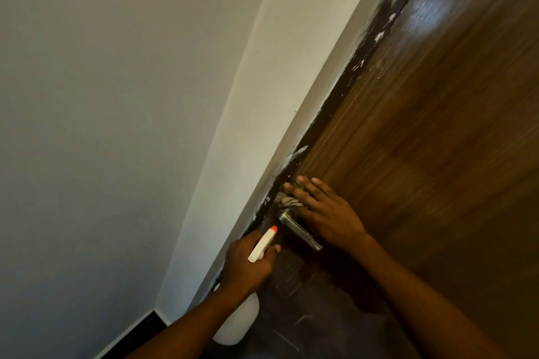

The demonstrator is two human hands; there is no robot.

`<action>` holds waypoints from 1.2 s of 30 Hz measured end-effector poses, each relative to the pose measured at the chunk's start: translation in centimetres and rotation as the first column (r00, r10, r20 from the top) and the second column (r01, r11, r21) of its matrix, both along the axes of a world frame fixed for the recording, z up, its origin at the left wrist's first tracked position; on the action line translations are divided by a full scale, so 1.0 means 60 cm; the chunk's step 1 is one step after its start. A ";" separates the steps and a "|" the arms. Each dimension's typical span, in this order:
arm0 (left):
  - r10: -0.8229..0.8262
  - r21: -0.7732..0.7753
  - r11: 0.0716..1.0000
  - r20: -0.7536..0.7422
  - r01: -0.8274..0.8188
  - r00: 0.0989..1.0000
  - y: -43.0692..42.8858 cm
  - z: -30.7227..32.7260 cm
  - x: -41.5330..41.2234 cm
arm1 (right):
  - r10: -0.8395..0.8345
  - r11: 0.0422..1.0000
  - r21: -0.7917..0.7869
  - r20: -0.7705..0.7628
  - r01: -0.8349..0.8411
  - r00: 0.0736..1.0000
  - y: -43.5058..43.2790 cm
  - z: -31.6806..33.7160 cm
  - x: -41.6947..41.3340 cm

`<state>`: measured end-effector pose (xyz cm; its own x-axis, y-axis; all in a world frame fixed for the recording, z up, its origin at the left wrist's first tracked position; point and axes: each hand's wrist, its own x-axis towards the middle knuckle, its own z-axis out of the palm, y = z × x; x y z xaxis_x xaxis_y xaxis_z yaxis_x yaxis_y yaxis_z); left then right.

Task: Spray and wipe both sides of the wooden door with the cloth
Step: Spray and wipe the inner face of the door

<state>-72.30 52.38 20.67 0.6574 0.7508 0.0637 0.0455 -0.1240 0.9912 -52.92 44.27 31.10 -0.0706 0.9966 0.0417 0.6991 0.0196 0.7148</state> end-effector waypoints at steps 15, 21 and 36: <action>-0.085 0.077 0.993 -0.031 0.087 0.996 0.066 0.020 -0.020 | 0.038 0.999 0.033 -0.071 -0.036 0.997 -0.050 0.013 0.004; -0.107 0.047 0.993 -0.102 0.112 0.989 0.038 0.019 -0.018 | -0.043 0.943 0.324 -0.092 0.071 0.995 -0.162 0.026 0.010; -0.068 -0.050 0.997 -0.061 0.065 0.996 -0.029 0.004 -0.065 | -0.214 0.910 0.149 -0.630 0.387 0.746 -0.029 -0.103 -0.132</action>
<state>-76.18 50.63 20.90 0.7076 0.7065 -0.0139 0.1008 -0.0814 0.9916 -60.85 42.55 24.93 0.3552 0.9074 0.2247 0.9166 -0.3853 0.1070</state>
